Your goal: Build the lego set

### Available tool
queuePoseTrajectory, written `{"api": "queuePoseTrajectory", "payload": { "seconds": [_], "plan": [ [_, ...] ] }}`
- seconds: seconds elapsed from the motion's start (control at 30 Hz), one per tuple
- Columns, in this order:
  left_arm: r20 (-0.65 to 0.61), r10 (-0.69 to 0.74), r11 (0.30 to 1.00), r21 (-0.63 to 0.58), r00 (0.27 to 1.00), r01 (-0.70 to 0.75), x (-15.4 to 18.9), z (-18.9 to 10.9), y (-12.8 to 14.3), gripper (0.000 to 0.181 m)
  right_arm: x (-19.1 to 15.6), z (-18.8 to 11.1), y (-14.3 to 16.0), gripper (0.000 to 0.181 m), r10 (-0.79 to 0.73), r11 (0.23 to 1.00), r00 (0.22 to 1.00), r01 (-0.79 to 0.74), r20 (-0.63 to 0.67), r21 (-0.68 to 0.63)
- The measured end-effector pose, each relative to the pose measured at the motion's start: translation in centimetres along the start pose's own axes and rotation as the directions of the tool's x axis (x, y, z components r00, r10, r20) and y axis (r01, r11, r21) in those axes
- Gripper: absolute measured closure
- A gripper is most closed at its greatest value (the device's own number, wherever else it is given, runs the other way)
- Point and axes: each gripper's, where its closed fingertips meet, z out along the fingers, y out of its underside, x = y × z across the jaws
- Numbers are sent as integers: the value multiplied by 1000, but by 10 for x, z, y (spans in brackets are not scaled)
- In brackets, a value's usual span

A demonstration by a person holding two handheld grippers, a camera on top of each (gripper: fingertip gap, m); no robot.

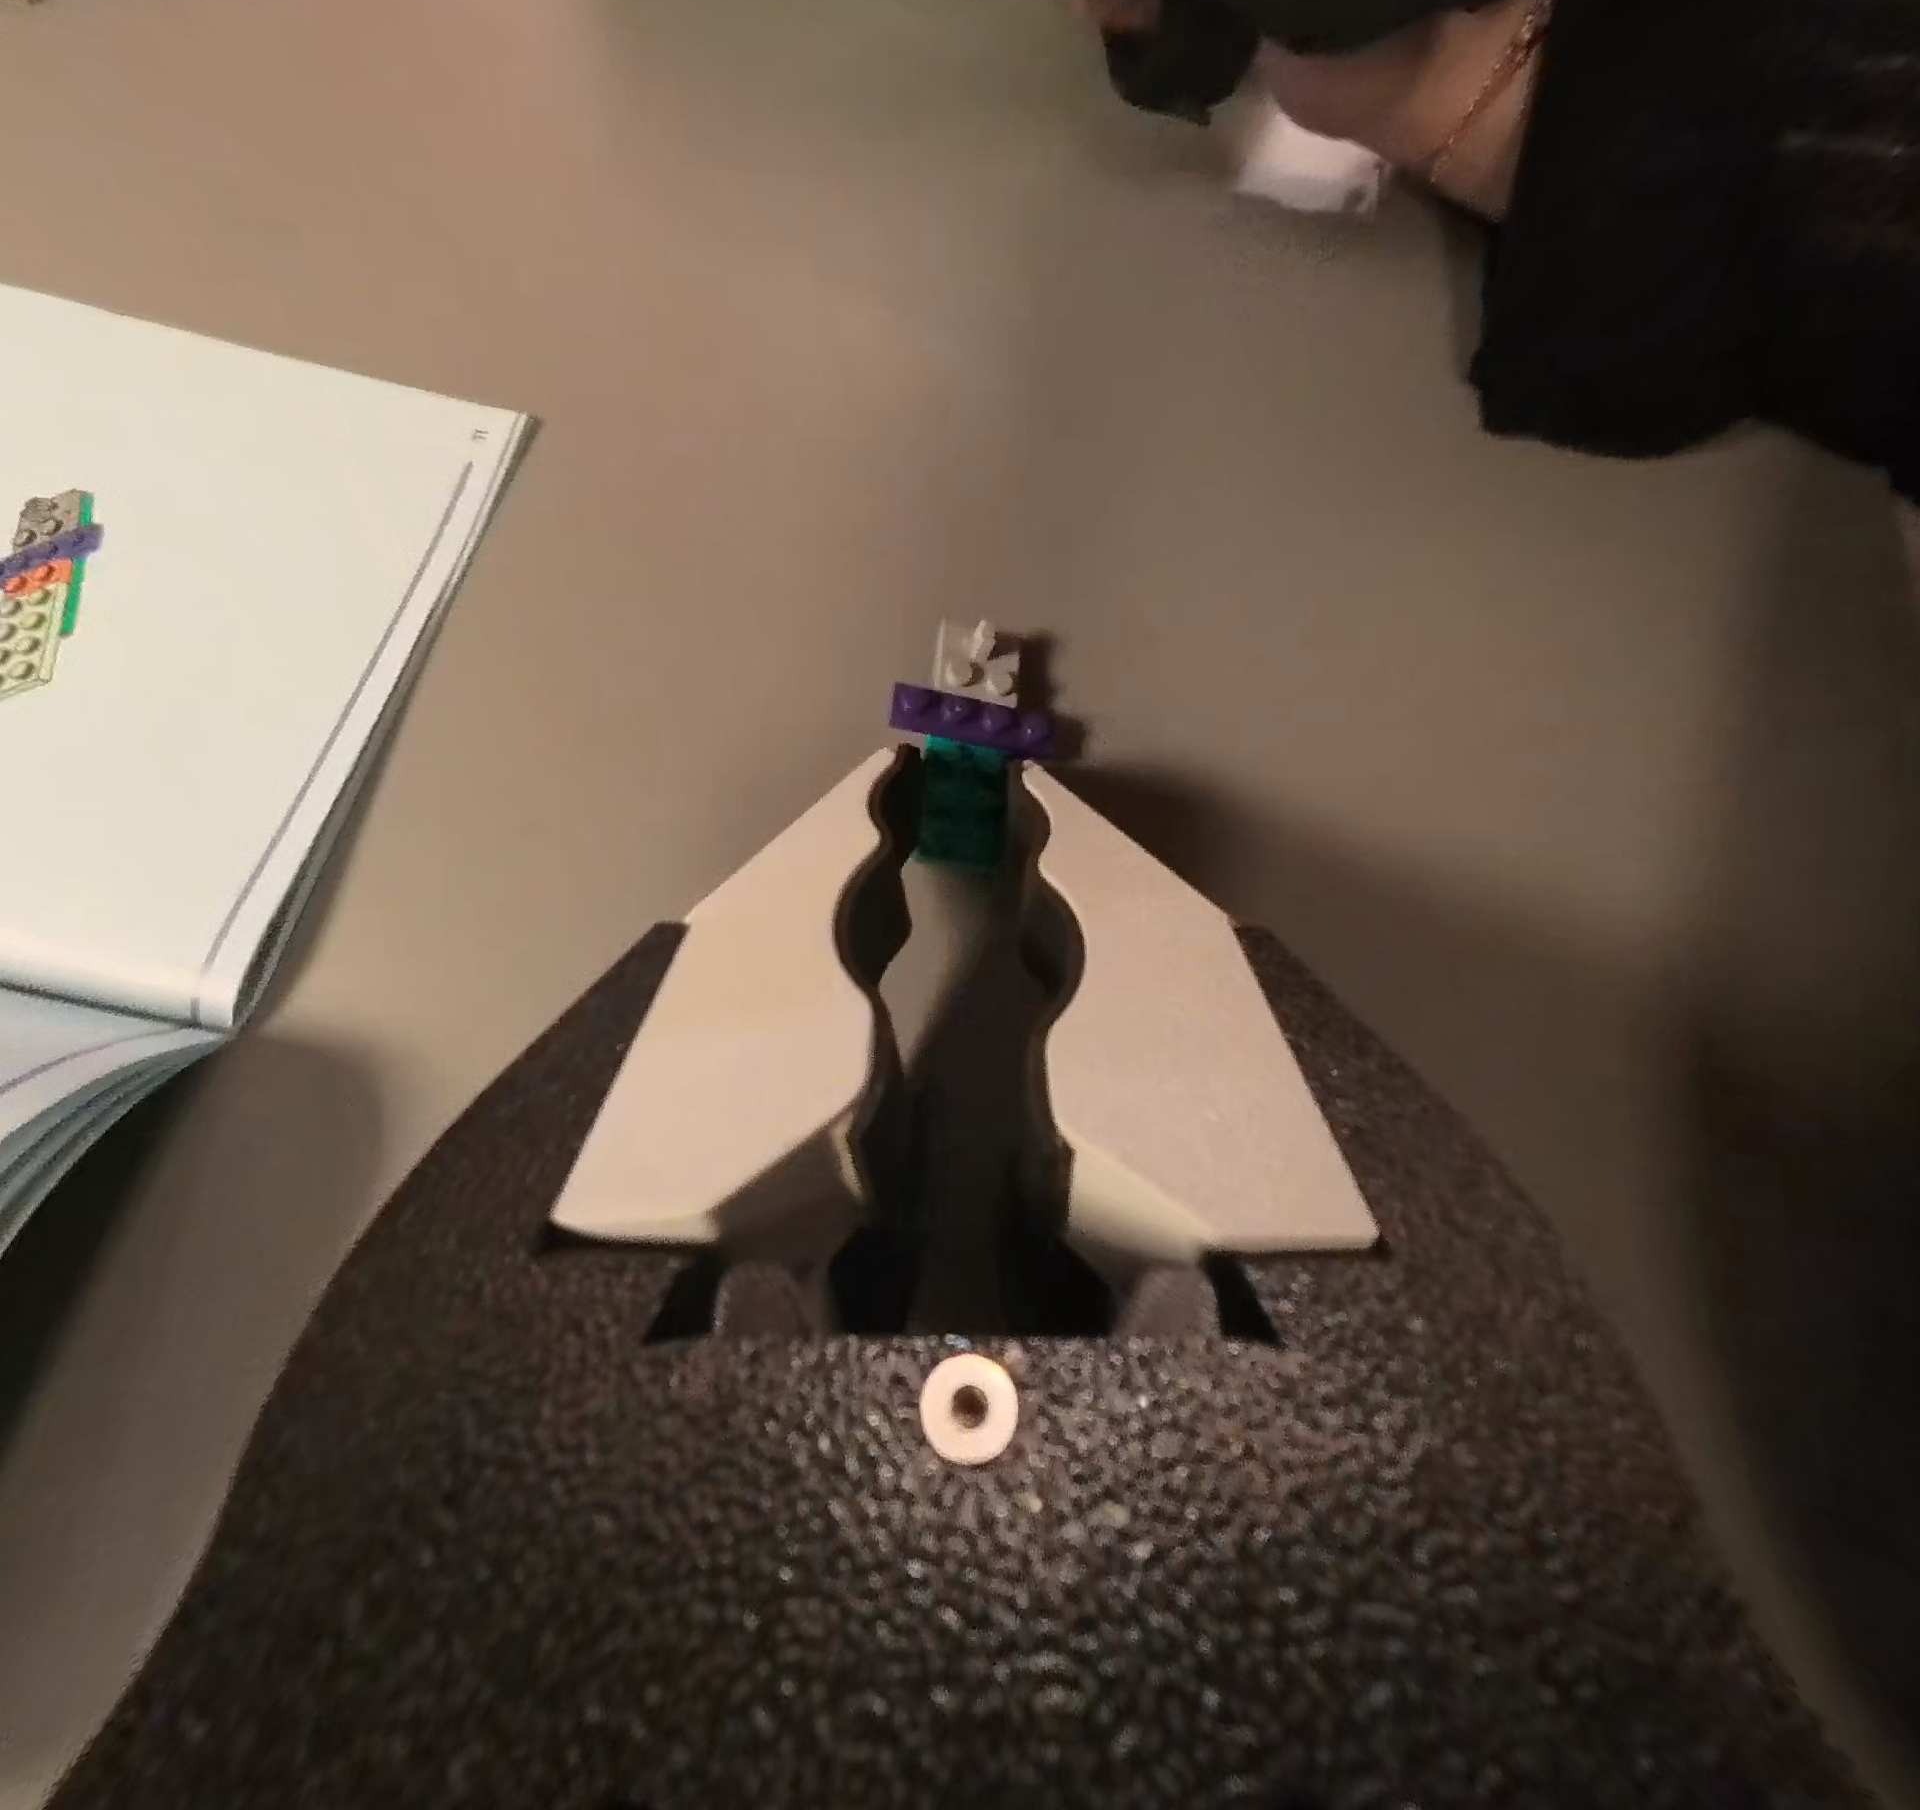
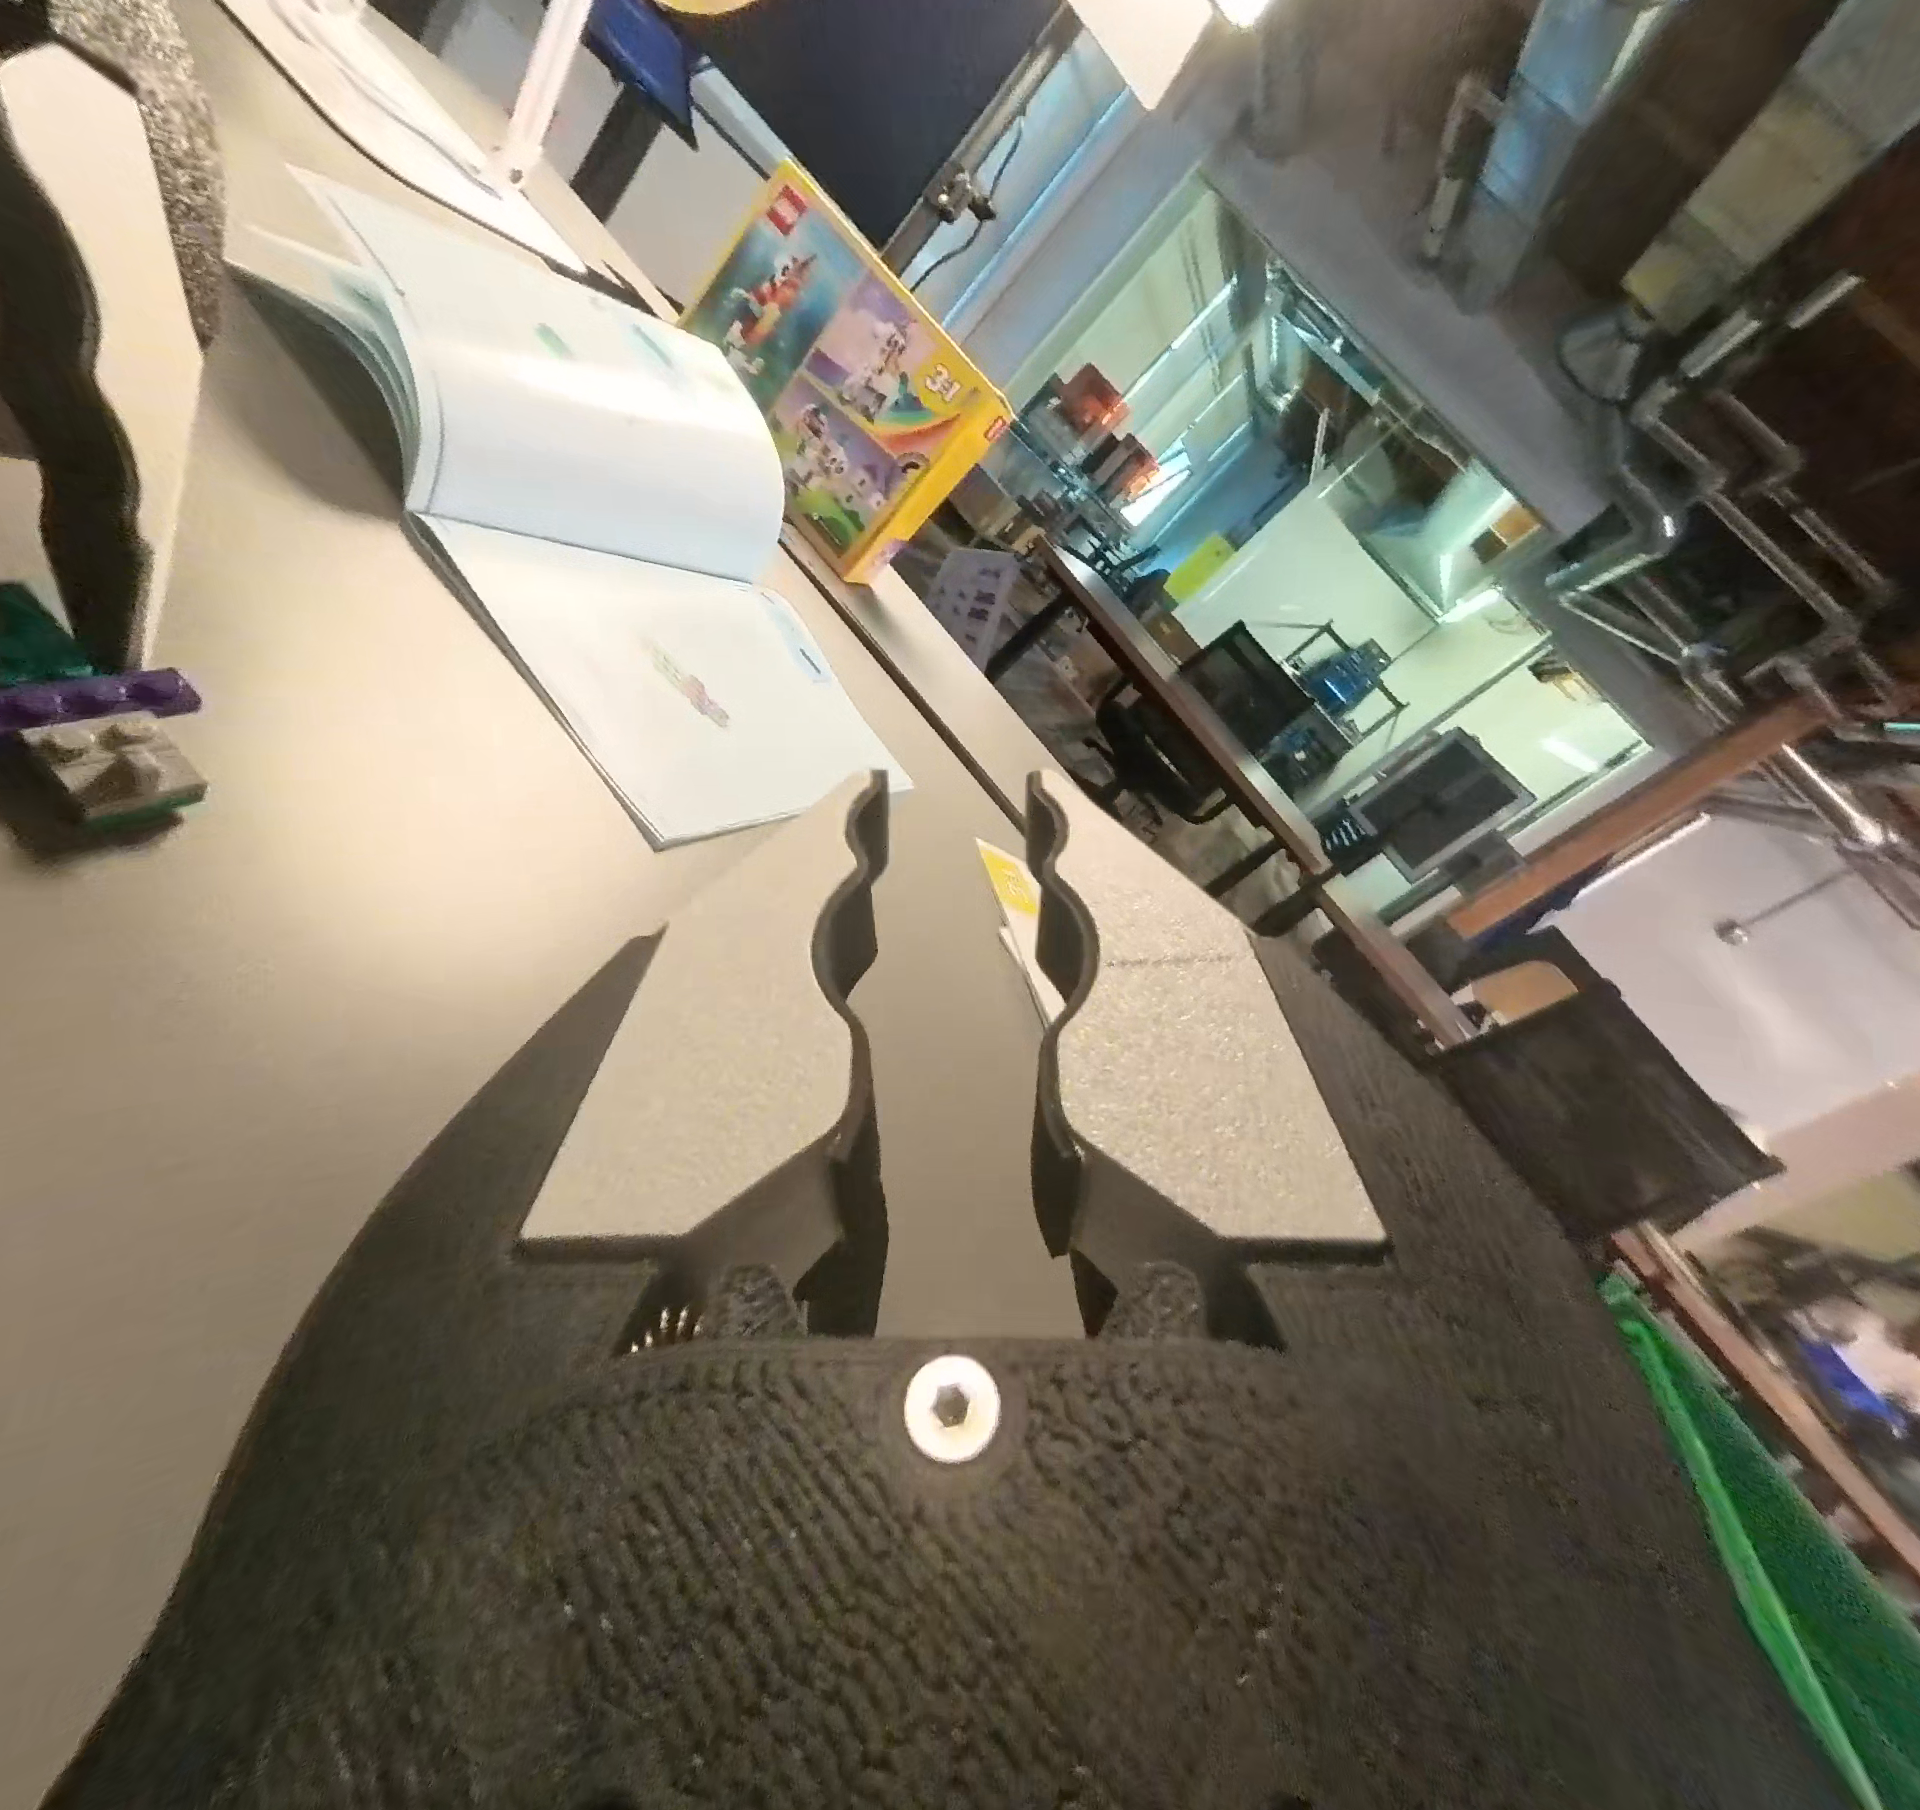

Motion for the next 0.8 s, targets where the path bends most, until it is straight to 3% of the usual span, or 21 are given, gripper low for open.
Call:
{"api": "queuePoseTrajectory", "payload": {
  "seconds": [0.13,0.3,0.5,0.57,0.7,0.8],
  "plan": [
    [7,-14,1000,-19,1000,15,2,1,1,164,9,-2,-3,157,47,999,998,-45,-52,28],
    [51,-115,993,36,992,114,9,-33,1,113,14,-6,7,160,19,1000,996,-19,-83,-5],
    [126,-312,910,326,942,257,18,-148,5,110,28,-8,16,171,-30,997,984,17,-177,-74],
    [152,-386,842,460,910,281,16,-195,4,108,31,-8,20,171,-53,995,978,35,-200,-95],
    [68,-496,667,668,865,330,28,-266,11,113,38,-6,30,170,-120,984,961,81,-251,-161],
    [180,-528,670,689,830,277,22,-310,29,125,41,-6,35,170,-174,969,948,116,-268,-219]
  ]
}}
